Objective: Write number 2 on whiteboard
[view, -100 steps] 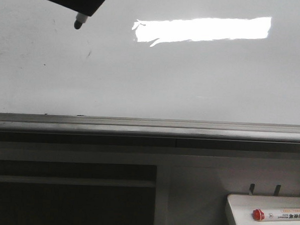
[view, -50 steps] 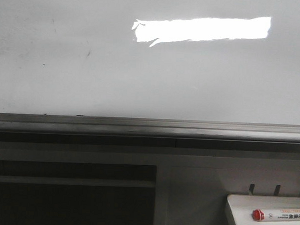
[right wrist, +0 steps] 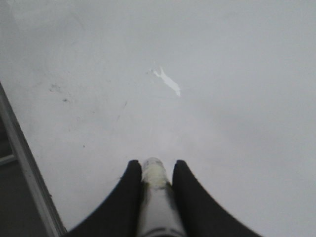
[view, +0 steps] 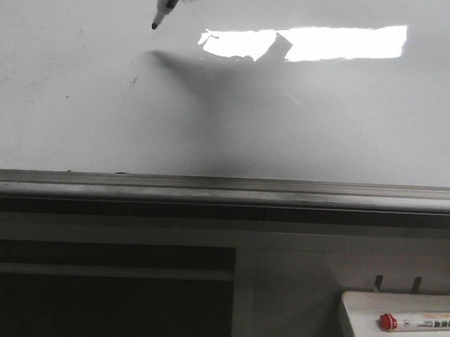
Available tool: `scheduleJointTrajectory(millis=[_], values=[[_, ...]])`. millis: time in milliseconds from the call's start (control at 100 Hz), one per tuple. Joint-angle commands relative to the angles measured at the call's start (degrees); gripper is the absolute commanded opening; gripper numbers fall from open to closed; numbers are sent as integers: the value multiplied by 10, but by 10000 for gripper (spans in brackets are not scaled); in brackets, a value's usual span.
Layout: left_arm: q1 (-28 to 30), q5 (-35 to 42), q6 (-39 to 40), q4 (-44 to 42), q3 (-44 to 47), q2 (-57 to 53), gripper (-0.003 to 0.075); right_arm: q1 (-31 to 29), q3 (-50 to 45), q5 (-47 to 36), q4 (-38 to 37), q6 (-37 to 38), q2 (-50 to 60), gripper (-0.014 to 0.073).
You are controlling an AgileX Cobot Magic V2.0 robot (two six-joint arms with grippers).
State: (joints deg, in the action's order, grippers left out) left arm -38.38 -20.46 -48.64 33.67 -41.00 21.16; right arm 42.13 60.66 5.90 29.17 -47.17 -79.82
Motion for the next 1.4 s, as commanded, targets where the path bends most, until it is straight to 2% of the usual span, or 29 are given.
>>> scheduleJointTrajectory(millis=[0, 180, 440, 520, 700, 870, 1030, 1150, 1390], values=[[15, 28, 13, 13, 10, -20, -20, -10, 28, -44, 4, -23, -3, -71], [18, 28, 13, 14, 32, -50, -20, -40, 41, -49, 3, -50, -17, -71], [18, 28, 13, 14, 38, -51, -20, -133, 66, -13, 3, -58, -6, -71], [18, 28, 13, 14, 38, -51, -20, -163, 66, 25, 3, -58, 13, -71], [18, 28, 13, 14, 38, -51, -20, -218, 56, 179, 3, -55, 47, -69], [18, 28, 13, 14, 38, -51, -20, -186, 5, 182, 8, -52, 50, -69], [18, 28, 13, 14, 38, -51, -20, -99, -27, 87, 12, -33, 0, -69], [18, 28, 13, 14, 38, -51, -20, -60, -20, 32, 12, -31, -54, -69], [18, 28, 13, 14, 38, -51, -20, -74, 2, 52, 13, -29, -75, -69]])
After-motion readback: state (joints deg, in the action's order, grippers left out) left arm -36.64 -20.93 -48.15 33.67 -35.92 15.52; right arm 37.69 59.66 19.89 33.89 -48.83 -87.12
